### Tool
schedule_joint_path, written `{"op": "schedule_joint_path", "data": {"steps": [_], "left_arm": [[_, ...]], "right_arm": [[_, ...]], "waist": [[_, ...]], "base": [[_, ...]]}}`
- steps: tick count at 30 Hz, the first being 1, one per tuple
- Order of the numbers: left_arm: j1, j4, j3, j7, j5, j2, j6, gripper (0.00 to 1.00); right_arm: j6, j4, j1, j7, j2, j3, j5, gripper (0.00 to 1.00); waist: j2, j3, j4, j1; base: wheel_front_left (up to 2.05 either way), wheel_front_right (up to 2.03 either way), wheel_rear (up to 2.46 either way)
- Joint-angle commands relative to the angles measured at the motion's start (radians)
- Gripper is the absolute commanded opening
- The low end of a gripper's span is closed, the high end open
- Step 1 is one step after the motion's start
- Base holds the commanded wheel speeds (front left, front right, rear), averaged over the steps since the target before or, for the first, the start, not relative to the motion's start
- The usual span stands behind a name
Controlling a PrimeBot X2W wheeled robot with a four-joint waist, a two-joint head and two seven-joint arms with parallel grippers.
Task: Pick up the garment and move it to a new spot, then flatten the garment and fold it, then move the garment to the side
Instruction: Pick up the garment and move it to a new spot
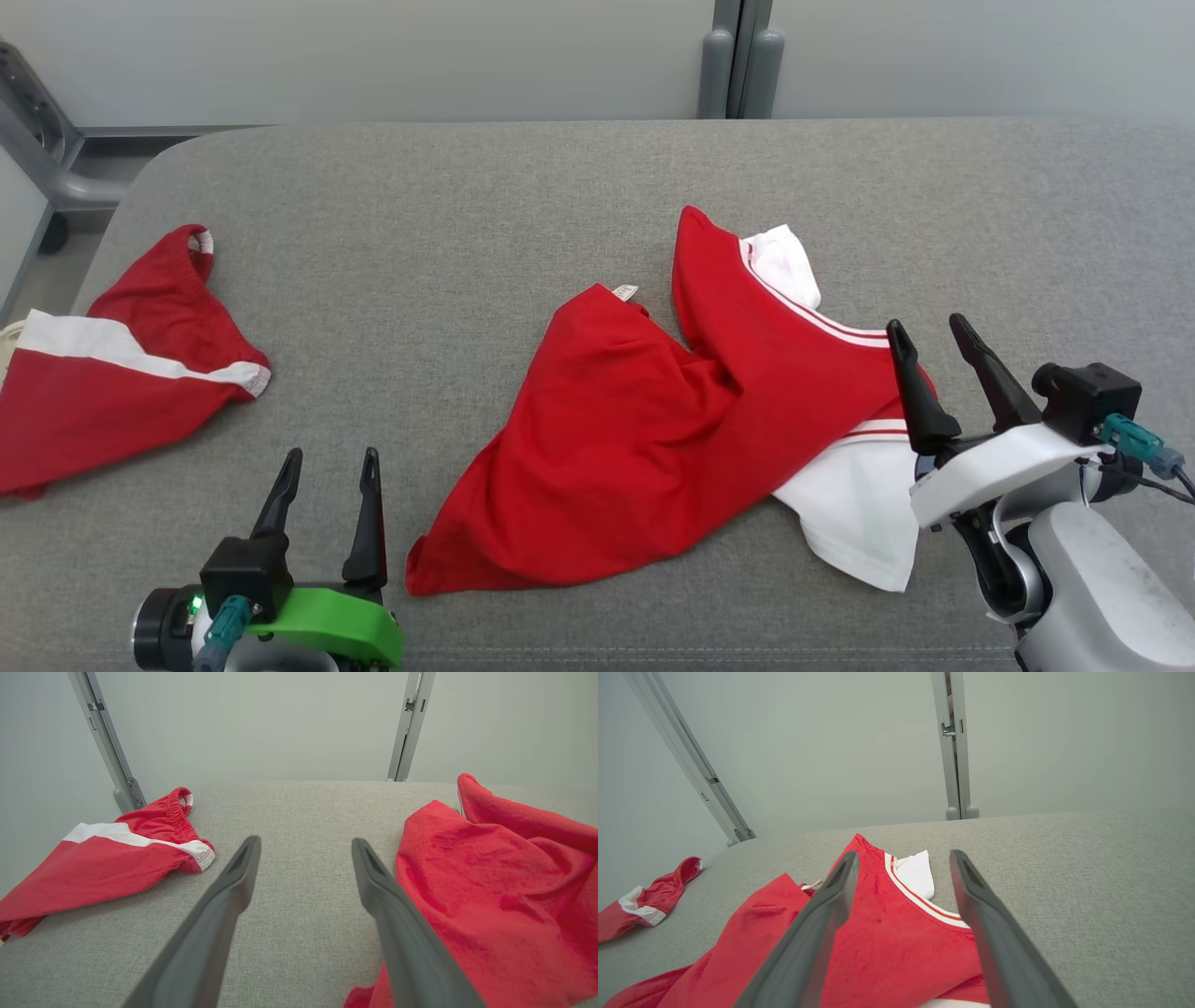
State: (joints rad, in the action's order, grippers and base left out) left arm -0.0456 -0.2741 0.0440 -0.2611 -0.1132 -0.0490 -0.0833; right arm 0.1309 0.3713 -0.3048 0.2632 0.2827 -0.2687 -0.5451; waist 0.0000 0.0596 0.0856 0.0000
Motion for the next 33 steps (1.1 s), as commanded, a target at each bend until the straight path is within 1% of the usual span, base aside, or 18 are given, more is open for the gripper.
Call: {"op": "schedule_joint_path", "data": {"steps": [1, 5, 9, 17, 23, 33], "left_arm": [[0.013, 0.001, -0.004, -0.004, 0.002, -0.003, 0.001, 1.00], [0.023, 0.009, -0.015, -0.004, 0.006, -0.003, 0.001, 1.00], [0.034, 0.011, -0.024, -0.004, 0.010, -0.003, -0.001, 1.00], [0.037, 0.002, -0.025, -0.004, 0.017, -0.003, -0.008, 1.00], [0.016, -0.082, 0.043, -0.003, -0.007, -0.024, -0.038, 1.00], [-0.075, -0.242, 0.166, 0.023, -0.079, -0.078, -0.048, 1.00]], "right_arm": [[0.000, -0.024, 0.030, 0.004, -0.008, 0.015, 0.013, 1.00], [0.000, -0.077, 0.089, 0.004, -0.017, 0.032, 0.041, 1.00], [0.000, -0.100, 0.144, 0.005, -0.032, 0.055, 0.074, 1.00], [0.000, -0.112, 0.160, 0.005, -0.047, 0.062, 0.086, 1.00], [0.000, -0.108, 0.149, 0.005, -0.052, 0.064, 0.096, 1.00], [0.000, -0.089, 0.120, 0.005, -0.061, 0.042, 0.098, 1.00]], "waist": [[0.0000, -0.004, -0.007, 0.0000], [0.0000, -0.007, -0.021, 0.0000], [0.0000, -0.007, -0.035, 0.0000], [0.0000, -0.002, -0.062, 0.0000], [0.0000, 0.011, -0.071, 0.0000], [0.0000, 0.034, -0.091, 0.0000]], "base": [[0.00, 0.00, 0.00], [0.00, 0.00, 0.00], [0.00, 0.00, 0.00], [0.00, 0.00, 0.00], [0.00, 0.00, 0.00], [0.00, 0.00, 0.00]]}}
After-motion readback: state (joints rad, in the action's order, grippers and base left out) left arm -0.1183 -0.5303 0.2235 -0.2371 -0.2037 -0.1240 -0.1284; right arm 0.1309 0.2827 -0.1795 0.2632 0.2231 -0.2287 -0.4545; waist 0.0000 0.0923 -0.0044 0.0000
